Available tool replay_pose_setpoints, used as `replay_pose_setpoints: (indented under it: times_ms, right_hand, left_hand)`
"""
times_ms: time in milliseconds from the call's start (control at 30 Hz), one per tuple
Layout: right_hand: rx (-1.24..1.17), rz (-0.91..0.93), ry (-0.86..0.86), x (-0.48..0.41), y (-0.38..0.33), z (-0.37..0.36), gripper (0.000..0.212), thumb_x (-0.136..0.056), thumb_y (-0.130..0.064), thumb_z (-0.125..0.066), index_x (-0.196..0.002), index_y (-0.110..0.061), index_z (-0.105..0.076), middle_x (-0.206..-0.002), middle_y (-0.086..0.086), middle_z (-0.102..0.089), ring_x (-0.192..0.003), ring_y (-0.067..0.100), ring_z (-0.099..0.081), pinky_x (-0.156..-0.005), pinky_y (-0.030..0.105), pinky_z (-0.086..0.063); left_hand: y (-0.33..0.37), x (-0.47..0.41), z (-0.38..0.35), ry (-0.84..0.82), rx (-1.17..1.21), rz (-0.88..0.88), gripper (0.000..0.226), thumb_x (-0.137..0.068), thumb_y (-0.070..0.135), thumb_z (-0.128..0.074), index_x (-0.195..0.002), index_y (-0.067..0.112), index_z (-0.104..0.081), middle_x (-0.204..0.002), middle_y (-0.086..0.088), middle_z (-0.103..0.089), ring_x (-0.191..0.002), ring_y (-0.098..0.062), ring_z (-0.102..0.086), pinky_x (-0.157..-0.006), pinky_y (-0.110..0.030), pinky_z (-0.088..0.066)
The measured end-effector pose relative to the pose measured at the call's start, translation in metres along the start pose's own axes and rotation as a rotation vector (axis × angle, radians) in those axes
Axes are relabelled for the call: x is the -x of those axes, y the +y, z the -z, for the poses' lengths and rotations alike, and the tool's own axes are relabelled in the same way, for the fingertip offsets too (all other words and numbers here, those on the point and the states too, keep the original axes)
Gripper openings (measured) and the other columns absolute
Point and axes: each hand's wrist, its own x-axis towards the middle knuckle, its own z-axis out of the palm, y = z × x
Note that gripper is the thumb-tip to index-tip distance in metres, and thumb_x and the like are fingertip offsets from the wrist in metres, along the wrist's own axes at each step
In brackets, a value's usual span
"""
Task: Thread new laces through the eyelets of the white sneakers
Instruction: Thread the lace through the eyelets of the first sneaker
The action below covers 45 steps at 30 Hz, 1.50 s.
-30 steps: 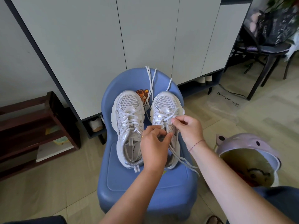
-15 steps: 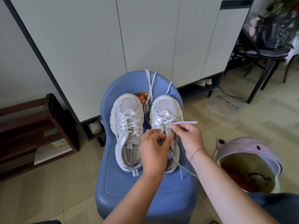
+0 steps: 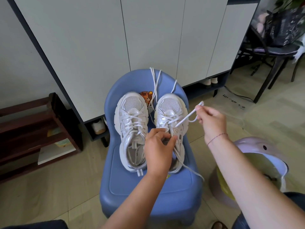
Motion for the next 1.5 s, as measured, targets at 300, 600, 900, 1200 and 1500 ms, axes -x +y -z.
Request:
replay_pose_setpoints:
  times_ms: [300, 600, 900, 1200, 1500]
  right_hand:
    - [0.150, 0.054, -0.195, 0.037, 0.032, -0.022, 0.015, -0.082, -0.019, -0.070, -0.068, -0.019, -0.070, -0.062, -0.001, -0.065, -0.060, 0.008, -0.055, -0.060, 0.022, -0.048]
    - [0.022, -0.006, -0.001, 0.009, 0.001, -0.011, 0.016, -0.085, -0.020, -0.068, -0.069, -0.019, -0.066, -0.062, -0.001, -0.054, -0.057, 0.009, -0.045, -0.061, 0.021, -0.043]
    - [0.024, -0.041, -0.106, 0.033, 0.020, -0.018, 0.021, -0.083, -0.031, -0.069, -0.074, -0.013, -0.067, -0.060, -0.005, -0.058, -0.058, 0.006, -0.051, -0.062, 0.019, -0.046]
    - [0.108, 0.056, -0.170, 0.039, 0.033, -0.021, 0.007, -0.078, -0.019, -0.075, -0.083, -0.020, -0.070, -0.080, -0.001, -0.070, -0.075, 0.010, -0.062, -0.069, 0.020, -0.050]
    - [-0.115, 0.121, 0.105, 0.003, -0.019, -0.017, 0.010, -0.085, -0.014, -0.068, -0.094, -0.010, -0.069, -0.065, -0.007, -0.056, -0.049, -0.004, -0.047, -0.055, 0.010, -0.042]
  left_hand:
    - [0.000, -0.001, 0.000, -0.001, -0.010, -0.016, 0.016, -0.080, 0.030, -0.076, -0.072, 0.019, -0.067, -0.097, 0.013, -0.058, -0.096, -0.011, -0.059, -0.084, -0.035, -0.051]
    - [0.000, 0.000, 0.000, 0.006, 0.004, -0.005, 0.014, -0.080, 0.026, -0.076, -0.071, 0.019, -0.068, -0.097, 0.016, -0.057, -0.098, -0.011, -0.059, -0.086, -0.036, -0.051]
    - [-0.002, -0.001, 0.000, 0.001, -0.006, -0.014, 0.014, -0.080, 0.028, -0.076, -0.072, 0.018, -0.068, -0.098, 0.013, -0.058, -0.098, -0.012, -0.059, -0.086, -0.036, -0.051]
    - [0.000, 0.000, 0.000, -0.001, -0.002, -0.011, 0.016, -0.080, 0.031, -0.075, -0.073, 0.019, -0.068, -0.098, 0.014, -0.058, -0.098, -0.012, -0.060, -0.084, -0.035, -0.052]
    - [-0.001, 0.000, -0.001, 0.005, -0.022, -0.015, 0.015, -0.081, 0.027, -0.075, -0.072, 0.017, -0.069, -0.100, 0.013, -0.058, -0.099, -0.012, -0.059, -0.084, -0.035, -0.052]
